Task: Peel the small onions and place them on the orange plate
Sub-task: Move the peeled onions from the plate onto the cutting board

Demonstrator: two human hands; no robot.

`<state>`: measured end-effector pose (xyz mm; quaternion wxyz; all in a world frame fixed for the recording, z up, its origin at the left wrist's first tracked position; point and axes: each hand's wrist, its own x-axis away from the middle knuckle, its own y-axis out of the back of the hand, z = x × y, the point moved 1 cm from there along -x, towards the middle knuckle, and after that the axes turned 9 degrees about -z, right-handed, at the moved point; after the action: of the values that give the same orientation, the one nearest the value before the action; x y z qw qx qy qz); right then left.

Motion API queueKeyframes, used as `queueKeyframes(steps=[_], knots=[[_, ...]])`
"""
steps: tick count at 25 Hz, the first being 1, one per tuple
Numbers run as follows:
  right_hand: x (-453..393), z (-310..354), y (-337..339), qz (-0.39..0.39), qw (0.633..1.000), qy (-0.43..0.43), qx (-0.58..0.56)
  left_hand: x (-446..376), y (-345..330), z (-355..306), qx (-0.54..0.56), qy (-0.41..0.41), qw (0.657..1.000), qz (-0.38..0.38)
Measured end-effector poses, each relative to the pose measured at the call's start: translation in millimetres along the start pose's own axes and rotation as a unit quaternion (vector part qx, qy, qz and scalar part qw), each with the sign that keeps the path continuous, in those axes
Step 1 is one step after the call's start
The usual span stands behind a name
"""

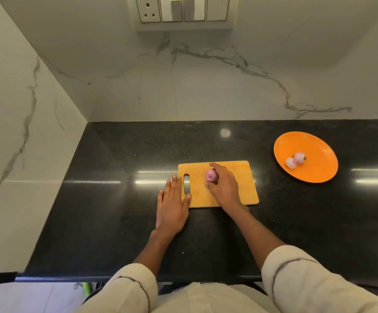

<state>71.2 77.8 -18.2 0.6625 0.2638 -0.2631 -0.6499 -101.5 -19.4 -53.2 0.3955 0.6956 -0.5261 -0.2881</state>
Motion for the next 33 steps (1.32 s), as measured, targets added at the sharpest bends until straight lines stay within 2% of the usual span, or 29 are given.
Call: queueKeyframes(steps=[3, 5, 7, 11, 15, 19, 24, 27, 29, 30, 33], knots=[[3.0, -6.3, 8.7, 0.016, 1.000, -0.011, -0.014, 2.9, 5.8, -7.0, 0.058, 0.023, 0.998, -0.018], [9.4, -13.2, 18.6, -0.011, 0.999, -0.007, -0.039, 4.8, 8.9, -19.4, 0.086, 0.037, 0.994, -0.061], [14.0, -19.1, 32.8, -0.043, 0.998, -0.004, -0.047, 0.6, 7.2, -41.2, 0.097, 0.011, 0.990, -0.099], [7.8, -40.0, 78.4, -0.137, 0.987, -0.005, -0.079, -14.2, -10.1, -111.8, 0.131, -0.082, 0.980, -0.127], [-6.8, -74.2, 132.5, -0.195, 0.971, -0.056, -0.128, -33.6, -45.7, -190.0, 0.094, -0.193, 0.973, -0.081], [-25.0, -110.7, 175.2, -0.245, 0.960, -0.103, -0.083, -50.4, -92.8, -238.0, -0.067, -0.223, 0.972, 0.029], [-56.3, -151.9, 206.6, -0.199, 0.974, -0.108, 0.006, -58.9, -138.9, -259.3, -0.143, -0.178, 0.968, 0.099], [-83.7, -165.3, 210.3, -0.104, 0.988, -0.071, 0.091, -54.8, -149.4, -254.7, -0.165, -0.183, 0.965, 0.090], [-98.7, -176.8, 208.2, -0.030, 0.992, -0.041, 0.119, -52.1, -151.9, -250.9, -0.176, -0.188, 0.962, 0.088], [-104.5, -182.6, 207.3, -0.017, 0.992, -0.024, 0.119, -51.3, -151.9, -249.5, -0.181, -0.189, 0.961, 0.086], [-116.5, -194.1, 208.7, -0.067, 0.995, -0.012, 0.076, -51.3, -152.3, -248.1, -0.174, -0.186, 0.963, 0.087]])
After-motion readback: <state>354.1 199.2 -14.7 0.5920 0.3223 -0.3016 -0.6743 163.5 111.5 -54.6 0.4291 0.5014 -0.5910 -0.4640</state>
